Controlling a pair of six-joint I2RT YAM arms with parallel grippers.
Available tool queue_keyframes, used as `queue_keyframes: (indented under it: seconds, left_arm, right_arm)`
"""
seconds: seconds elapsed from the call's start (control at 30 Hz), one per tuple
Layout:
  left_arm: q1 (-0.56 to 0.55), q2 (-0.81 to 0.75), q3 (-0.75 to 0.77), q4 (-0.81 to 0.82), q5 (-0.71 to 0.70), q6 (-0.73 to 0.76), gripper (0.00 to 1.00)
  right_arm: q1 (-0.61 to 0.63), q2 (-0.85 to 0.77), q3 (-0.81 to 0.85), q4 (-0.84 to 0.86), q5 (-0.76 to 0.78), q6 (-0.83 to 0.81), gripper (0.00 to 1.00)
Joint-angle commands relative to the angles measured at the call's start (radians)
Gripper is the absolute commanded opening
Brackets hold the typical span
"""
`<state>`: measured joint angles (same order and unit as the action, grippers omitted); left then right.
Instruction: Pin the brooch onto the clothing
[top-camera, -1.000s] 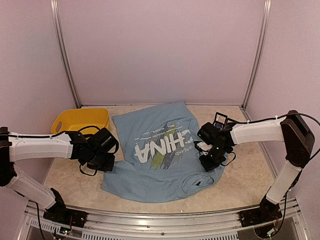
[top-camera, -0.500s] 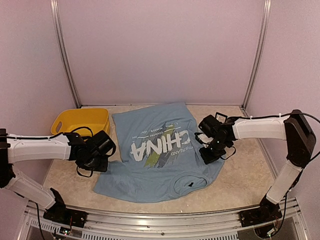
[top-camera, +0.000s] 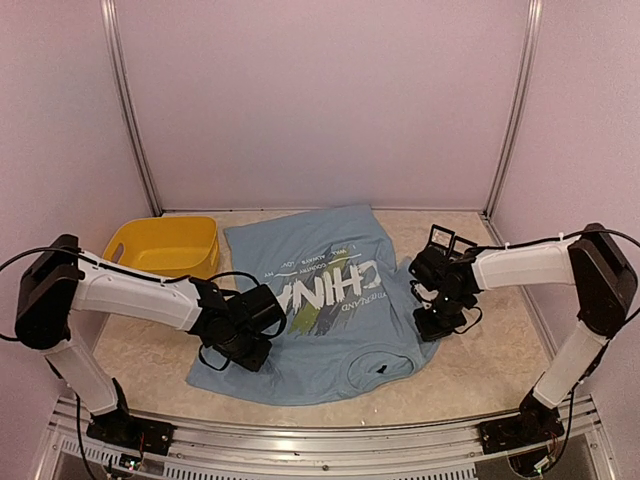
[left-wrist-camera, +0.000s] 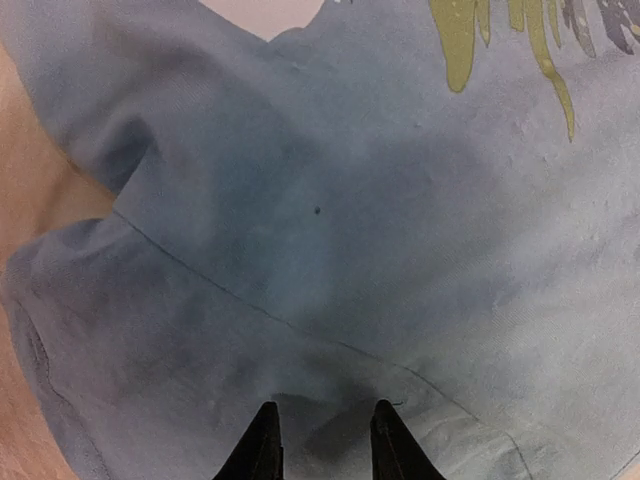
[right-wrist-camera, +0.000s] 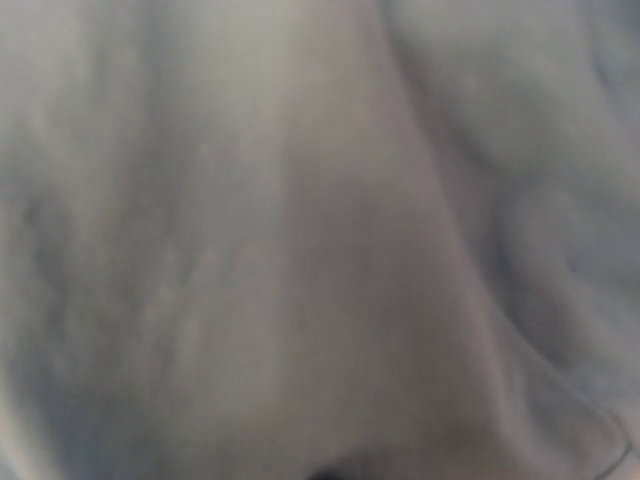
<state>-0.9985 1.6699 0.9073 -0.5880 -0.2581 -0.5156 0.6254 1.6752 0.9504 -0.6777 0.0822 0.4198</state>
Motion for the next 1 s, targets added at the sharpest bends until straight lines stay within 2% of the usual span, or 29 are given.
queue_keyframes:
  seconds: [0.0,0.2,0.33,0.4,0.5,0.63,0.8,0.87,0.97]
  left_arm:
    - [0.039,0.029,0.009,-0.111,0.071,0.006,0.29]
    - [0.059,-0.035,0.009,-0.187,0.122,-0.024,0.30]
    - [0.091,-0.119,0.096,-0.198,0.049,0.044,0.33]
    - [0.101,-0.155,0.151,-0.148,0.033,0.126,0.37]
    - [0.185,-0.131,0.211,-0.039,0.061,0.206,0.38]
    - [0.294,0.066,0.333,0.073,0.054,0.217,0.34]
    - [0.314,0.308,0.565,0.103,0.047,0.219,0.34]
    - [0.318,0.385,0.599,0.099,0.044,0.208,0.34]
    - [0.332,0.423,0.571,0.111,0.019,0.196,0.34]
  right_arm:
    - [0.059,-0.042,-0.101,-0.049,-0.080,0.126,0.00]
    - [0.235,-0.157,-0.136,-0.160,-0.230,0.280,0.00]
    - [0.253,-0.252,-0.064,-0.205,-0.331,0.278,0.00]
    - [0.193,-0.281,0.003,-0.229,-0.297,0.225,0.00]
    - [-0.003,-0.294,0.024,-0.198,-0.157,0.155,0.00]
    - [-0.154,-0.219,-0.004,-0.015,-0.090,0.091,0.00]
    - [-0.245,-0.076,-0.016,0.074,-0.045,0.083,0.00]
    - [-0.270,-0.058,-0.033,0.063,-0.036,0.120,0.00]
    - [-0.280,-0.081,-0.090,0.054,-0.002,0.175,0.00]
